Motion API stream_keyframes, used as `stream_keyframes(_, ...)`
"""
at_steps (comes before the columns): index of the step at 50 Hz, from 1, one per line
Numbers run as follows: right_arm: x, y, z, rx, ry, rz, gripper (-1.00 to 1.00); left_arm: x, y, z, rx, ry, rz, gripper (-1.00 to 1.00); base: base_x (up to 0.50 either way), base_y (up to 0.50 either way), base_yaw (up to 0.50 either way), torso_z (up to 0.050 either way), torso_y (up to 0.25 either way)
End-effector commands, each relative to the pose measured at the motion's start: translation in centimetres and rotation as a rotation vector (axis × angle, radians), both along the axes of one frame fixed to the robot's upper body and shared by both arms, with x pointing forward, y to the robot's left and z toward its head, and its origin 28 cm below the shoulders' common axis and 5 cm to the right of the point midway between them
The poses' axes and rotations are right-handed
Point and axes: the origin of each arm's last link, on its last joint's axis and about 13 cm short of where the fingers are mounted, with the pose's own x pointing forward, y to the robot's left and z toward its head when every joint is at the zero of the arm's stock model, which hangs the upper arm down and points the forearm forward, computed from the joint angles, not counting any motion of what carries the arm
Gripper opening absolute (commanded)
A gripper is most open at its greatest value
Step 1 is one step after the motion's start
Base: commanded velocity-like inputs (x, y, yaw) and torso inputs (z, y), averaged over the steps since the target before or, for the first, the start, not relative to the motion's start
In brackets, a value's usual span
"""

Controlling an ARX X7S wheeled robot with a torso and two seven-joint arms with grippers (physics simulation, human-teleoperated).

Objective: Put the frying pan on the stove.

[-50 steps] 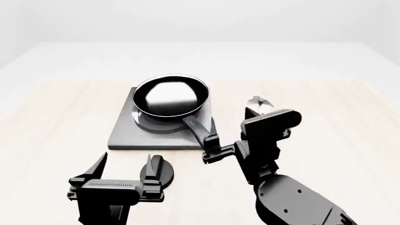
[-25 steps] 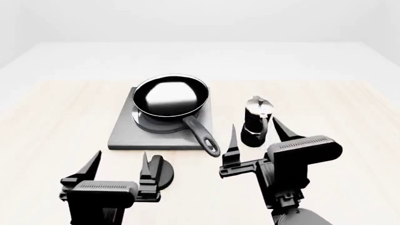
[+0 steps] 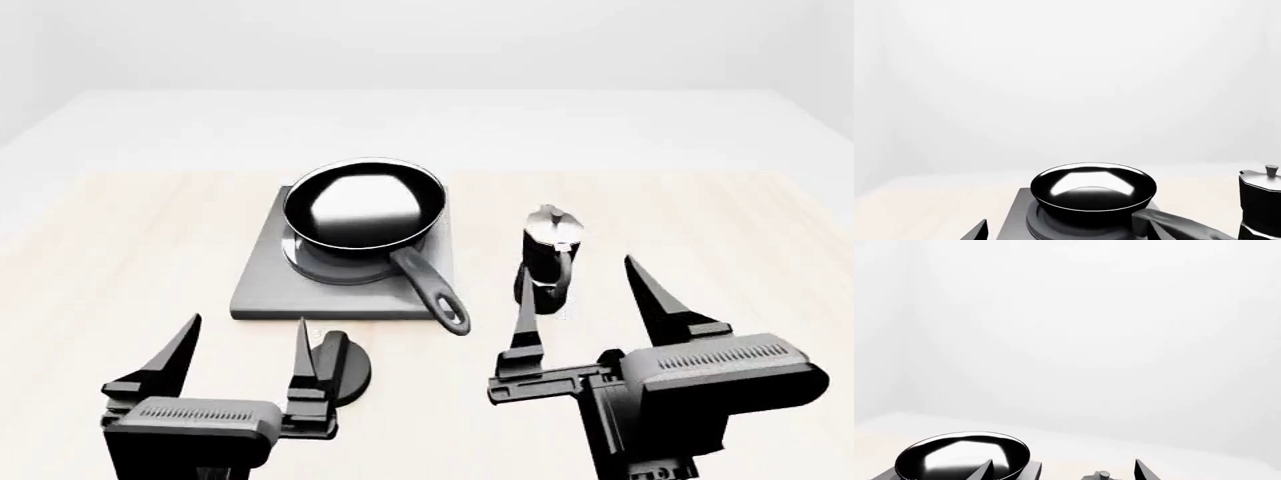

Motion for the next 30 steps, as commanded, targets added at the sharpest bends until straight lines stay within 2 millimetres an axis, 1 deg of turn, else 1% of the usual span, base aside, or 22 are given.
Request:
stream_keyframes(1,-1.4,-0.1,0.8,0.008,-0.04,-0.011,1.0,-0.9,-0.1,1.0,0.0,-0.034,-0.014,1.0,0.0,0.0,0.0,0.0,0.0)
stream_keyframes(30,-4.2,-0.5,2.7,0.022,-0.128,-0.028,1.0,-2.7,-0.1,3.0,-0.009,-0.111,-0.029,1.0,0.0,0.0,0.0,0.0,0.0)
